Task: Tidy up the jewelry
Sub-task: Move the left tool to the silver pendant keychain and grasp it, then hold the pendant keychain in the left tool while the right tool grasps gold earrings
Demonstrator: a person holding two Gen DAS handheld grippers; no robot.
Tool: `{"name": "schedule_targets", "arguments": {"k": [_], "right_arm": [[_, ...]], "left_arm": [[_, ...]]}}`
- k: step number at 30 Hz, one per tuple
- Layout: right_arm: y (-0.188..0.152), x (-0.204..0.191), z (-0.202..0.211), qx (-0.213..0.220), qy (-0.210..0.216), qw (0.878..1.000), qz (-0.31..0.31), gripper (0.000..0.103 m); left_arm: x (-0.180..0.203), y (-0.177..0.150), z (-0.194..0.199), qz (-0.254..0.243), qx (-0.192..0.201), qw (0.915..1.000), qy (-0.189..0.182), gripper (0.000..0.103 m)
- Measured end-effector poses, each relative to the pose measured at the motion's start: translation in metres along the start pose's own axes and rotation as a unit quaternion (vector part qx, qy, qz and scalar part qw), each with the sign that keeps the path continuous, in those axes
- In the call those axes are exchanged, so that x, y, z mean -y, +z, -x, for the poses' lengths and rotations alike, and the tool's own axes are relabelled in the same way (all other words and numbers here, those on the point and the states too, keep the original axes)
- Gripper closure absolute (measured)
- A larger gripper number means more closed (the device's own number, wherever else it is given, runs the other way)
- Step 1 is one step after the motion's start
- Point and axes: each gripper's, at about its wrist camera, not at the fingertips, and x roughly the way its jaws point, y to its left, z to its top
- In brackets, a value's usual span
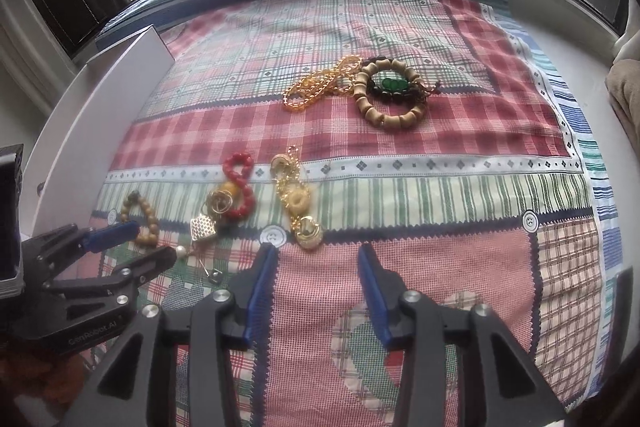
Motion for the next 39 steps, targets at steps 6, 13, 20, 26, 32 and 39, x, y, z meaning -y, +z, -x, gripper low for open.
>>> {"name": "schedule_targets", "arguments": {"k": [6, 13, 20, 26, 32, 39], "right_arm": [[0.001, 0.006, -0.014, -0.009, 0.007, 1.0, -0.013, 0.06], [0.004, 0.008, -0.029, -0.018, 0.022, 1.0, -0.005, 0.06], [0.019, -0.006, -0.057, -0.024, 0.031, 0.999, 0.036, 0.055], [0.024, -0.012, -0.08, -0.031, 0.032, 0.998, 0.055, 0.055], [0.024, -0.022, -0.091, -0.016, 0.009, 0.997, 0.078, 0.055], [0.024, -0.027, -0.089, -0.009, -0.002, 0.995, 0.097, 0.08]], "left_arm": [[0.002, 0.006, -0.019, -0.03, -0.004, 0.9995, -0.013, 0.043], [0.002, 0.009, -0.042, -0.044, -0.015, 0.9989, -0.003, 0.043], [0.004, 0.011, -0.046, -0.057, -0.003, 0.9984, -0.005, 0.051], [0.008, 0.009, -0.045, -0.079, 0.002, 0.9968, -0.004, 0.068], [0.01, 0.008, -0.046, -0.084, 0.009, 0.9965, 0.0, 0.068], [0.006, 0.009, -0.045, -0.06, 0.002, 0.9982, 0.004, 0.069]]}}
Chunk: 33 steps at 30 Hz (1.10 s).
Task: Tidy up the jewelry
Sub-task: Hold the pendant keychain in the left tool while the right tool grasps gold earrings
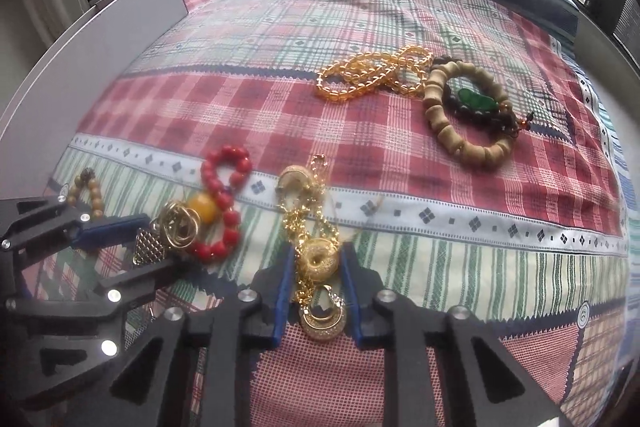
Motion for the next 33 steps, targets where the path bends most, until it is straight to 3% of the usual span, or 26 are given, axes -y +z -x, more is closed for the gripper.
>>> {"name": "schedule_targets", "arguments": {"k": [9, 14, 17, 18, 19, 22, 29, 31, 33], "right_arm": [[-0.001, 0.016, 0.037, 0.008, 0.021, 0.999, -0.046, 0.08], [-0.004, 0.02, 0.058, 0.006, 0.033, 0.997, -0.065, 0.08], [-0.006, 0.018, 0.071, 0.008, 0.036, 0.997, -0.067, 0.081], [-0.006, 0.016, 0.074, 0.009, 0.037, 0.997, -0.066, 0.096], [-0.007, 0.015, 0.078, 0.009, 0.036, 0.997, -0.065, 0.098], [-0.008, 0.013, 0.087, 0.011, 0.032, 0.998, -0.062, 0.098], [-0.015, 0.014, 0.09, 0.004, 0.018, 0.998, -0.068, 0.097], [-0.018, 0.014, 0.087, -0.004, 0.016, 0.997, -0.069, 0.093], [-0.022, 0.014, 0.084, -0.007, 0.018, 0.998, -0.067, 0.065]], "left_arm": [[-0.028, 0.003, 0.024, 0.082, -0.006, 0.9966, -0.006, 0.069], [-0.038, 0.003, 0.054, 0.111, 0.011, 0.9938, 0.006, 0.069], [-0.04, 0.003, 0.072, 0.118, 0.019, 0.9924, 0.028, 0.069], [-0.041, 0.003, 0.077, 0.119, 0.02, 0.992, 0.036, 0.069], [-0.041, 0.003, 0.081, 0.119, 0.02, 0.9916, 0.046, 0.069], [-0.041, 0.002, 0.088, 0.116, 0.019, 0.9906, 0.071, 0.069], [-0.042, -0.006, 0.095, 0.114, 0.014, 0.9897, 0.086, 0.069], [-0.042, -0.01, 0.094, 0.116, 0.01, 0.9895, 0.086, 0.069], [-0.043, -0.013, 0.093, 0.119, 0.008, 0.9891, 0.087, 0.069]]}}
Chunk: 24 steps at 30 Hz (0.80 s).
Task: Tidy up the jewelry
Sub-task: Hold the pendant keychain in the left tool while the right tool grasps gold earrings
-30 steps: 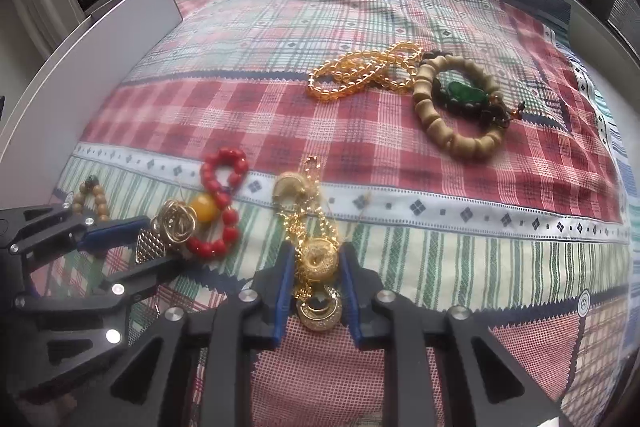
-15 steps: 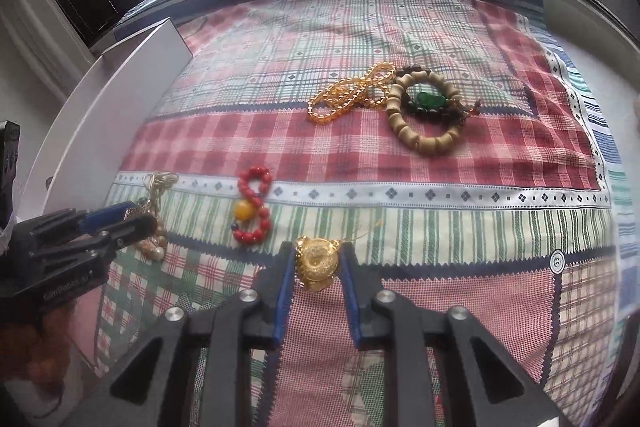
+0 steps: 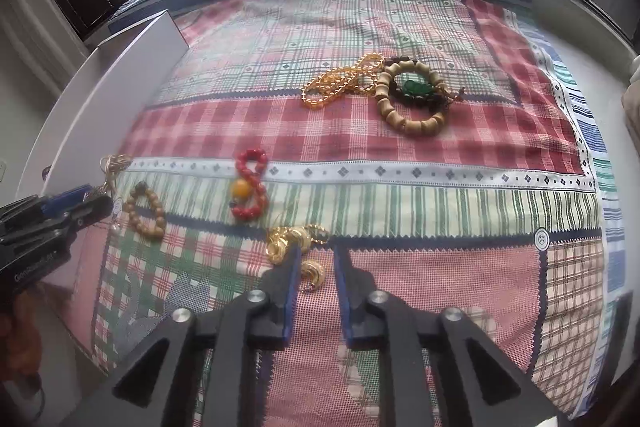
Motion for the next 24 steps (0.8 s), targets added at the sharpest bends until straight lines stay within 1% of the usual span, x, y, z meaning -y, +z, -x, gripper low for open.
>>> {"name": "schedule_targets", "arguments": {"k": [1, 2, 7, 11, 14, 17, 19, 20, 21, 22, 23, 24], "right_arm": [[-0.003, 0.001, -0.002, 0.0, 0.003, 1.0, -0.001, 0.06], [-0.005, 0.001, -0.003, 0.0, 0.006, 1.0, -0.002, 0.058], [-0.018, 0.003, -0.018, -0.018, 0.015, 1.0, 0.0, 0.058], [-0.025, 0.003, -0.034, -0.04, 0.024, 0.999, -0.009, 0.058], [-0.024, -0.001, -0.048, -0.042, 0.022, 0.999, -0.013, 0.058], [-0.015, -0.01, -0.062, -0.035, 0.016, 0.999, -0.001, 0.058], [-0.01, -0.017, -0.074, -0.039, 0.013, 0.999, 0.013, 0.053], [-0.009, -0.021, -0.076, -0.026, 0.008, 0.999, 0.026, 0.048], [-0.008, -0.026, -0.08, -0.026, 0.003, 0.999, 0.04, 0.046], [-0.007, -0.031, -0.082, -0.024, -0.01, 0.998, 0.053, 0.049], [-0.005, -0.034, -0.083, -0.027, -0.014, 0.998, 0.058, 0.065], [-0.004, -0.035, -0.083, -0.029, -0.014, 0.998, 0.058, 0.075]], "left_arm": [[-0.001, -0.002, 0.0, 0.001, -0.001, 1.0, 0.0, 0.069], [-0.002, -0.004, -0.001, 0.003, -0.002, 1.0, 0.0, 0.069], [-0.01, -0.018, -0.004, 0.014, -0.013, 0.9998, -0.001, 0.069], [-0.013, -0.027, -0.007, 0.019, -0.023, 0.9995, -0.002, 0.069], [-0.014, -0.03, -0.007, 0.02, -0.024, 0.9995, -0.003, 0.069], [-0.013, -0.031, -0.009, 0.023, -0.026, 0.9994, -0.005, 0.069], [-0.013, -0.032, -0.011, 0.025, -0.029, 0.9993, -0.008, 0.069], [-0.012, -0.032, -0.011, 0.025, -0.03, 0.9992, -0.009, 0.069], [-0.012, -0.032, -0.011, 0.026, -0.03, 0.9992, -0.01, 0.069], [-0.012, -0.032, -0.011, 0.026, -0.03, 0.9992, -0.011, 0.069], [-0.012, -0.032, -0.011, 0.026, -0.03, 0.9992, -0.011, 0.069], [-0.011, -0.032, -0.01, 0.026, -0.03, 0.9992, -0.012, 0.069]]}}
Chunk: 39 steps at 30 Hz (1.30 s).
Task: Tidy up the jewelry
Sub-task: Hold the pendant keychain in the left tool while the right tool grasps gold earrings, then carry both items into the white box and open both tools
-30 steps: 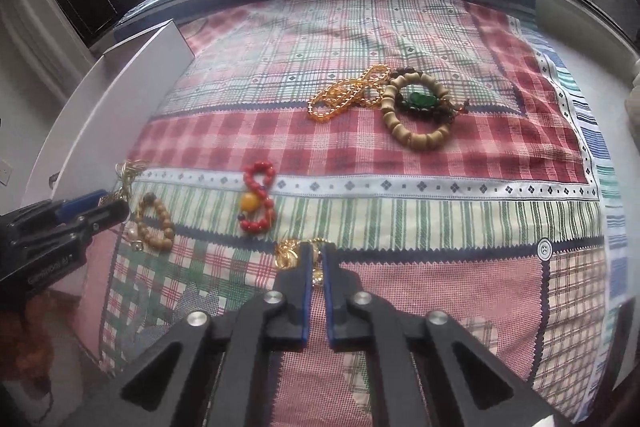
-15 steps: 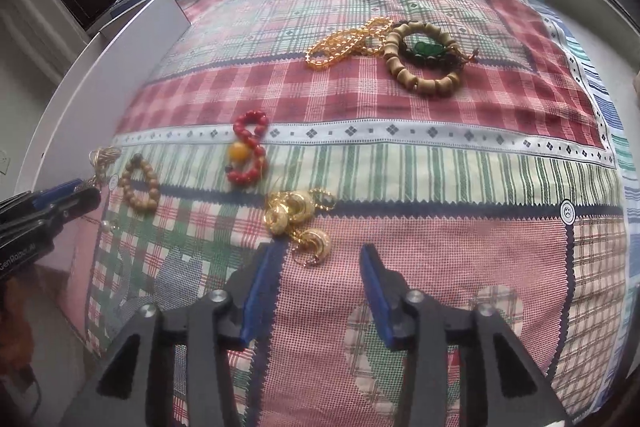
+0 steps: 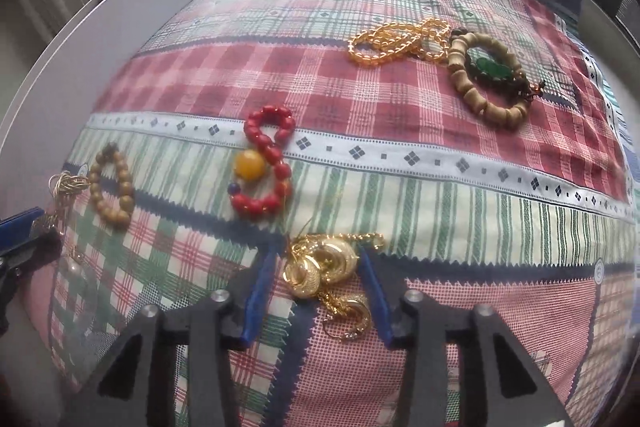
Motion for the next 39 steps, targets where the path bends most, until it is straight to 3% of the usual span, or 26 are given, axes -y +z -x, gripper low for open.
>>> {"name": "schedule_targets", "arguments": {"k": [3, 5, 16, 23, 28, 33, 39], "right_arm": [[-0.001, 0.001, 0.005, -0.005, 0.008, 1.0, -0.014, 0.08], [-0.002, 0.003, 0.015, 0.001, 0.015, 1.0, -0.022, 0.091], [-0.005, 0.011, 0.078, 0.025, 0.049, 0.997, -0.052, 0.091], [0.015, 0.005, 0.136, 0.052, 0.078, 0.994, -0.049, 0.091], [0.042, -0.025, 0.179, 0.075, 0.1, 0.992, -0.007, 0.091], [0.083, -0.076, 0.22, 0.108, 0.13, 0.984, 0.051, 0.091], [0.14, -0.151, 0.232, 0.136, 0.192, 0.967, 0.102, 0.091]], "left_arm": [[0.0, 0.0, 0.002, -0.002, 0.0, 1.0, -0.002, 0.069], [-0.001, 0.0, 0.004, -0.003, 0.002, 1.0, -0.003, 0.069], [-0.009, -0.003, 0.021, 0.009, 0.003, 0.9999, -0.006, 0.069], [-0.029, 0.005, 0.076, 0.05, 0.015, 0.9983, -0.024, 0.069], [-0.069, 0.019, 0.128, 0.104, 0.03, 0.9937, -0.028, 0.069], [-0.123, 0.036, 0.174, 0.154, 0.053, 0.9866, 0.002, 0.069], [-0.207, 0.057, 0.19, 0.212, 0.081, 0.9728, 0.045, 0.069]]}}
